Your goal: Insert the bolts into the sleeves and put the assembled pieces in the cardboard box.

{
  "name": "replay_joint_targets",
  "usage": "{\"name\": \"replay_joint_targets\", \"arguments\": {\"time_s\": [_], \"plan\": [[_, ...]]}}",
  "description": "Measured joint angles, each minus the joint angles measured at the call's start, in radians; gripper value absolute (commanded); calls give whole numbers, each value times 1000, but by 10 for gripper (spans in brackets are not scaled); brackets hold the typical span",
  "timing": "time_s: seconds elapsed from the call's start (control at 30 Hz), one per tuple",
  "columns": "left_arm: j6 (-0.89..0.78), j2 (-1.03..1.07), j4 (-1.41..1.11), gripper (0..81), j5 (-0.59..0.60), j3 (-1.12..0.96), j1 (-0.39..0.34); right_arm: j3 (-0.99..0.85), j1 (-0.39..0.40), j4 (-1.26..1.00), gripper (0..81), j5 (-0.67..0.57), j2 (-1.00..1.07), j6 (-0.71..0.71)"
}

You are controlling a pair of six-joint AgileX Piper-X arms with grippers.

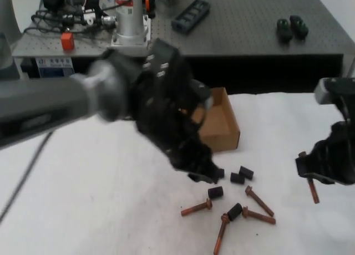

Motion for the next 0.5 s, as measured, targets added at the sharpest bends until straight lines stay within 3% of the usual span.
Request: {"name": "replay_joint_targets", "arguments": {"time_s": [0.2, 0.5], "plan": [[84, 309, 283, 314, -107, -378, -122, 0, -30, 14, 1, -2, -1, 3], [91, 442, 351, 314, -158, -511, -150, 0, -45, 21, 1, -2, -1, 3]]}}
